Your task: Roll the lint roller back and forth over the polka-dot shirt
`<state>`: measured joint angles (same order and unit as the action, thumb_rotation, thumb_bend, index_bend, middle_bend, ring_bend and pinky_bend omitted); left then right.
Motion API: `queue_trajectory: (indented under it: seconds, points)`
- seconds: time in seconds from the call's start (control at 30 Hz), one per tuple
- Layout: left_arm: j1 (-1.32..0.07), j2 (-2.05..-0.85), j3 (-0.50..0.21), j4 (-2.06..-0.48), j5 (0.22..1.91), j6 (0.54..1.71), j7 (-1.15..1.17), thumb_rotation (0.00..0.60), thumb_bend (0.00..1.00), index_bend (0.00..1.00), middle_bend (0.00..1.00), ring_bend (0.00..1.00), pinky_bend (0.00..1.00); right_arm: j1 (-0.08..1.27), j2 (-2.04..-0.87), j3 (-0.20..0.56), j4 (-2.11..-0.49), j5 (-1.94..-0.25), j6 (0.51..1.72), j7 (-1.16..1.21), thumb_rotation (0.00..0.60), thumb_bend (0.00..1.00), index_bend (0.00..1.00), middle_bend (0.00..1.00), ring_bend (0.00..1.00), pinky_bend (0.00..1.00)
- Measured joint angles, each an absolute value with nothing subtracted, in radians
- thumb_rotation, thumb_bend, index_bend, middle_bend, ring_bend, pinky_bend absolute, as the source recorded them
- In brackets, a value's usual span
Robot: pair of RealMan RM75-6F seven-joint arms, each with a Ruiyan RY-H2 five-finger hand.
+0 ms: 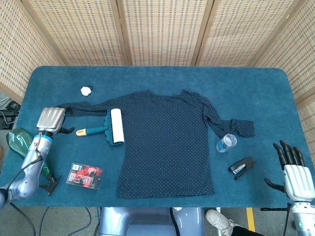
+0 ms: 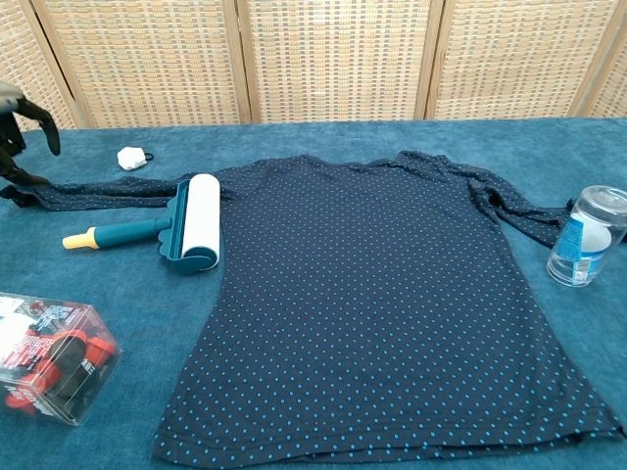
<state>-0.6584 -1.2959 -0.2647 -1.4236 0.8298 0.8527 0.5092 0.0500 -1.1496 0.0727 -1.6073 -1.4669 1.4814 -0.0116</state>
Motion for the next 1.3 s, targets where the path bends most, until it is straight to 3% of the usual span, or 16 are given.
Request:
queue_trajectory:
  seconds: [0.57,1.3]
  points:
    - [-0.761,-1.451,-0.183,-1.265,0.716,0.807,0.572,0.600,0.25,0.41,0.90,0.74,0.63,0.051,-1.149,0.079,-1.600,-1.450,1.475,-0.004,0.600,0.07,0.00,0.00,0.00,0.00]
    - [-0.829,-1.589,-0.147,-1.080,0.652,0.740,0.586,0.600,0.26,0.41,0.90,0.74,0.63,0.055,-1.156,0.089,-1.581,-1.423,1.461,-0.006,0.600,0.07,0.00,0.00,0.00,0.00]
